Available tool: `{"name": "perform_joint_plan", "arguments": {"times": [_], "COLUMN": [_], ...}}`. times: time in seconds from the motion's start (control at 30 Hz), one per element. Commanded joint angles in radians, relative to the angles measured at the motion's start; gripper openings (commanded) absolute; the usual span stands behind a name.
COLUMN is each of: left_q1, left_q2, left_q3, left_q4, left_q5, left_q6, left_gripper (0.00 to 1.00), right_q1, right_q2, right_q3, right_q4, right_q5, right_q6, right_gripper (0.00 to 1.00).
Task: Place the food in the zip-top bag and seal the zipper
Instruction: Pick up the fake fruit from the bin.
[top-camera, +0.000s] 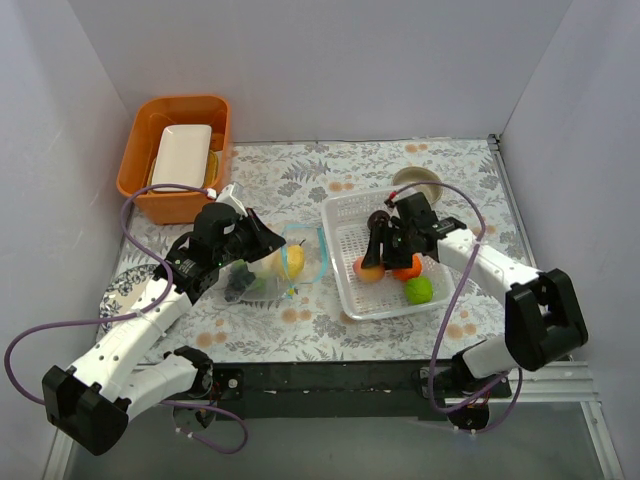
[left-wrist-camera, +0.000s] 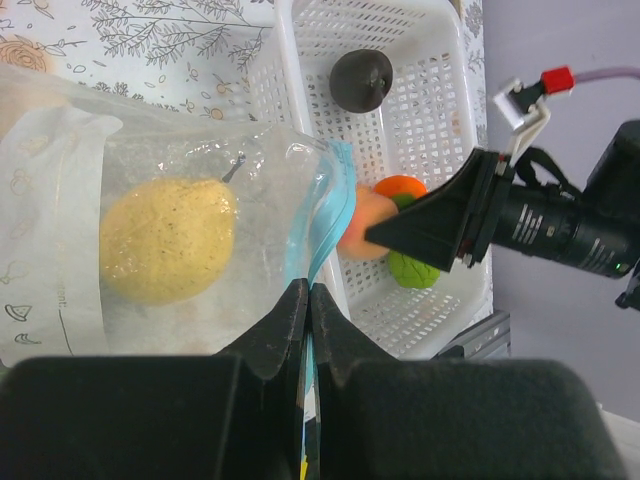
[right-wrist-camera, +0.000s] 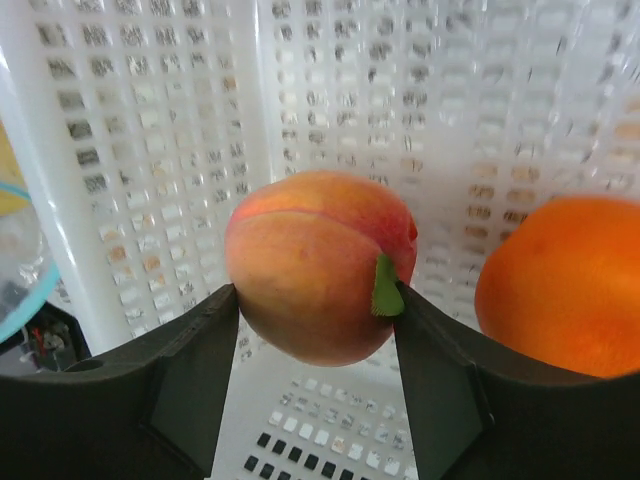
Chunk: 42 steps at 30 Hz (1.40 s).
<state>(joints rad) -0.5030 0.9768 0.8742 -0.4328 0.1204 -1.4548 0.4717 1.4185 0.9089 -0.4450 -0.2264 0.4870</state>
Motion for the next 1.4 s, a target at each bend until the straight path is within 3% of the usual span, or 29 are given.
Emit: {"name": "perform_joint_plan", "arguments": {"times": [0.0,0.1,0.13,0.23,0.53,0.8,0.97,1.37], "left_q1": [0.003,0.003,0.003,0.003,0.003,0.003,0.003,0.003], "left_q2": [-0.03,-0.044,-0.049,-0.055,-0.049,-0.05,-0.072,-0.076], "left_q3": [0.003,0.002,0.0,-0.003,0.003,0.034,0.019,0.005], "left_q4": [-0.001,-0.009,-0.012,-0.02,-0.02,-0.041,-0.04,-0.038], "left_q5": [-0.007,-0.015,-0.016,-0.021,-0.018,-0.028,-0.03,-0.001], "left_q6": [0.011,0.011,0.011,0.01,0.01,0.022,0.016,0.011], "left_gripper": [0.0,0.0,0.0,0.0,0.0,0.0,0.0,0.0], "right_q1": [0.002,0.002,0.002,0.002,0.001,-0.013,-0.021,-0.021], "right_q2": [0.098,0.175,0.187,0.212,0.212,0.261,0.322,0.376], "right_q3": [0.171,0.278,0.295,0.338,0.314,0.278,0.266,0.226], "right_q4": [-0.009,-0.064,-0.076,-0.112,-0.09,0.148,0.209,0.388], "right_q5": [0.058,0.082,0.097,0.154,0.182,0.081,0.065,0.059], "right_q6": [-0.102,-0.16,-0.171,-0.206,-0.154,0.06,0.186,0.282], "right_gripper": [0.65,0.81,0.91,0.94,0.96,0.98,0.98,0.97]}}
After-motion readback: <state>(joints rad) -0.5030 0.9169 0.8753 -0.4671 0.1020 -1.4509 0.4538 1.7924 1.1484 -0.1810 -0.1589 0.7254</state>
